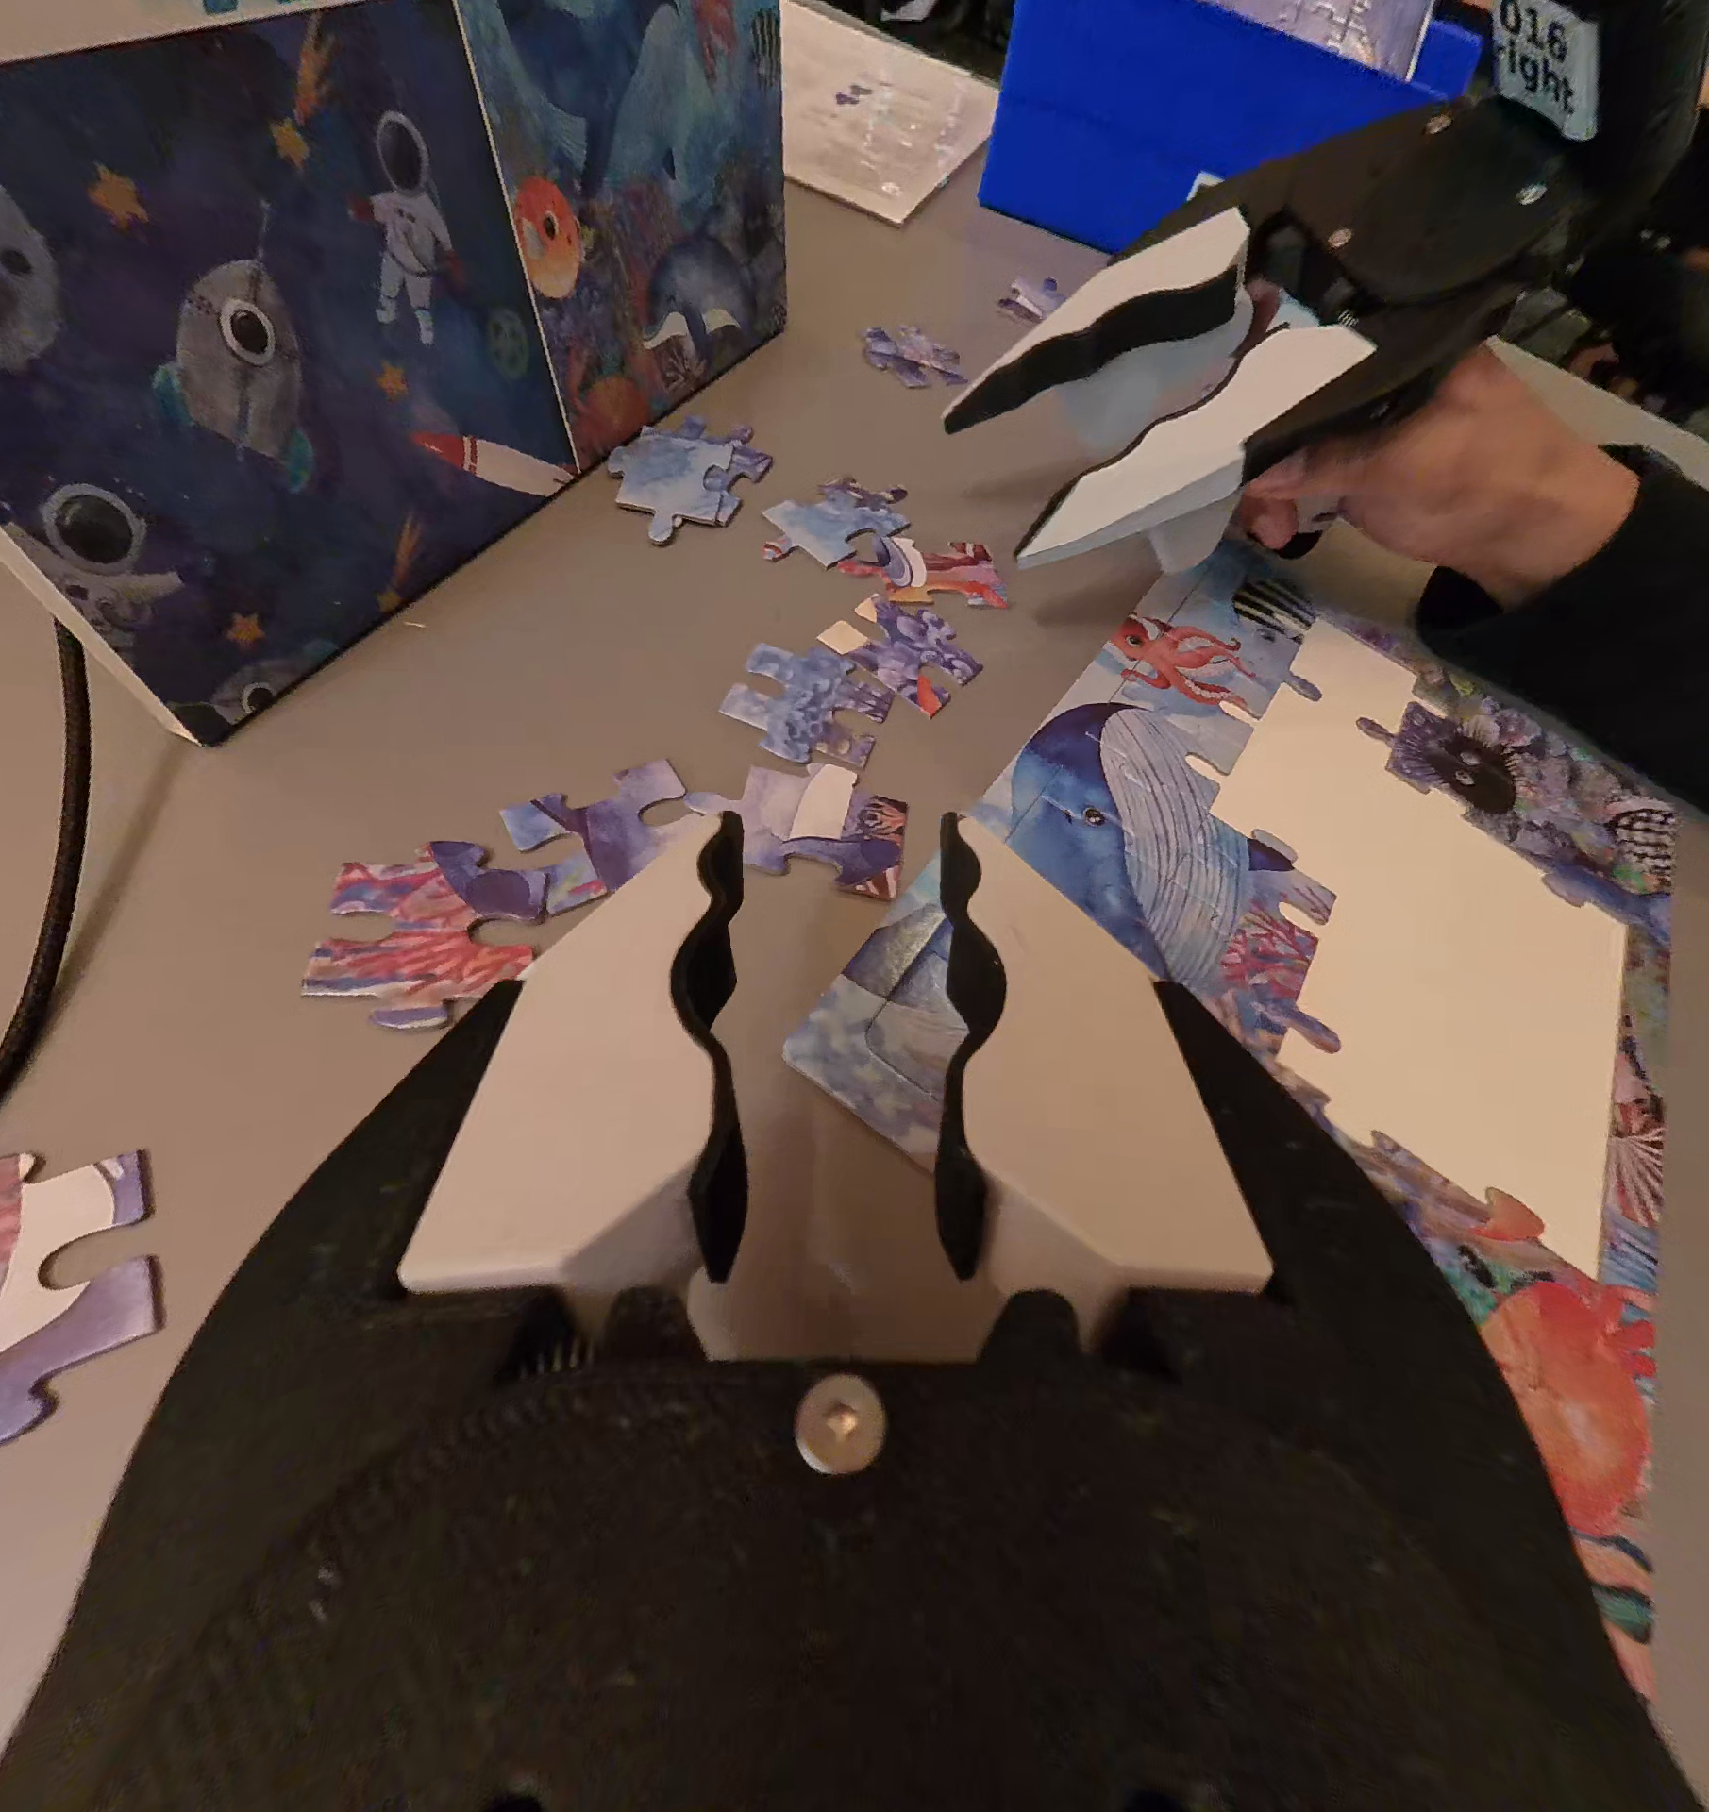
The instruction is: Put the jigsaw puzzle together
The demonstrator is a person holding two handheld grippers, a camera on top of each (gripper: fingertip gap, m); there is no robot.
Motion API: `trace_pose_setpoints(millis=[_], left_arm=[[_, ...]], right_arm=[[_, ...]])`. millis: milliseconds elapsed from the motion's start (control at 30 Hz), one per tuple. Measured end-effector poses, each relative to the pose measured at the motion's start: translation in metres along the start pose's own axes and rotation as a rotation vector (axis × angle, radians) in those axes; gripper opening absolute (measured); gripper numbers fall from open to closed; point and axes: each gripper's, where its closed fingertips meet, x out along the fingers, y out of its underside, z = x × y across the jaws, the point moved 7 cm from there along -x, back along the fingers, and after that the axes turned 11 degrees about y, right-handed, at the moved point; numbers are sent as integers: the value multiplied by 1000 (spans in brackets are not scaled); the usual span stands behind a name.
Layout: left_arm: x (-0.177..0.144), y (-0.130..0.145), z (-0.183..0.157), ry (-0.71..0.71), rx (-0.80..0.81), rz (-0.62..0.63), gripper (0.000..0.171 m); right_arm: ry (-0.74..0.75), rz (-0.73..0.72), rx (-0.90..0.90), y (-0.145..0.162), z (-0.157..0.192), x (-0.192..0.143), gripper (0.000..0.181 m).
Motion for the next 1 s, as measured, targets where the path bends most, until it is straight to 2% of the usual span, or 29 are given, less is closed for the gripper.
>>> trace_pose_setpoints(millis=[167, 800, 1000], left_arm=[[7, 9, 4, -16, 9, 51, 37], [6, 10, 8, 3, -51, 39, 42], [9, 11, 7, -2, -42, 69, 46]], right_arm=[[-22, 22, 42, 11, -2, -2, 62], [-20, 5, -1, 11, 2, -4, 62], [-18, -5, -6, 10, 3, -5, 60]])
